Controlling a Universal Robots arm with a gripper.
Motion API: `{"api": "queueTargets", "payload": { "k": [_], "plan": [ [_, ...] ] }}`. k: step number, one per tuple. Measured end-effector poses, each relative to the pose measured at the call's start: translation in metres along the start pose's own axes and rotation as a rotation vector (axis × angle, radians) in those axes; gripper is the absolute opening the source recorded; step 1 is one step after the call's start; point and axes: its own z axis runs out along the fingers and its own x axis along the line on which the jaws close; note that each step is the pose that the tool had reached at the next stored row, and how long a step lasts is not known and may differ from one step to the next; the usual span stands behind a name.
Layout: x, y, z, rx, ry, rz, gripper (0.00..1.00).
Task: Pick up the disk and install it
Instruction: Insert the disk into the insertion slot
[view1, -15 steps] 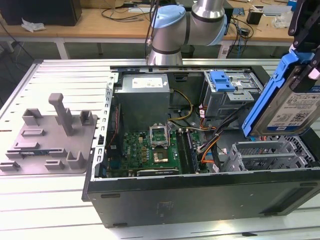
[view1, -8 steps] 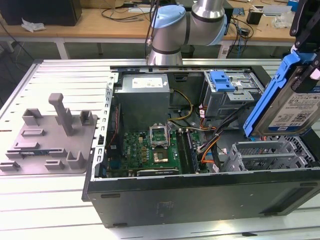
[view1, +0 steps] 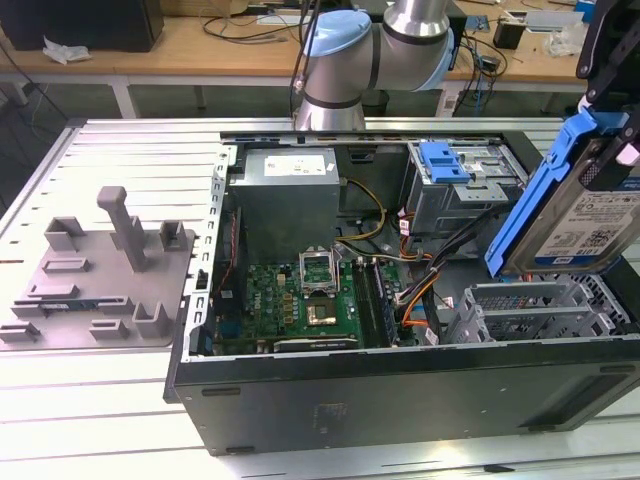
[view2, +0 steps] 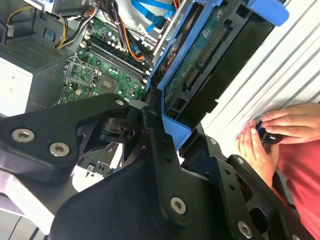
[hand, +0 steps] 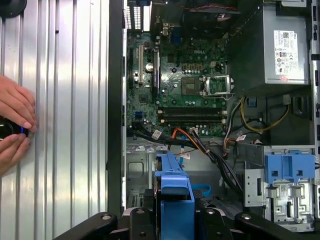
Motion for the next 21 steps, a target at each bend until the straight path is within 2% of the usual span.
{"api": "queueTargets", "payload": {
  "k": [21],
  "plan": [
    [0.0005, -0.0029, 0.0077, -0.0006, 0.0006, -0.009, 0.37]
  ]
}}
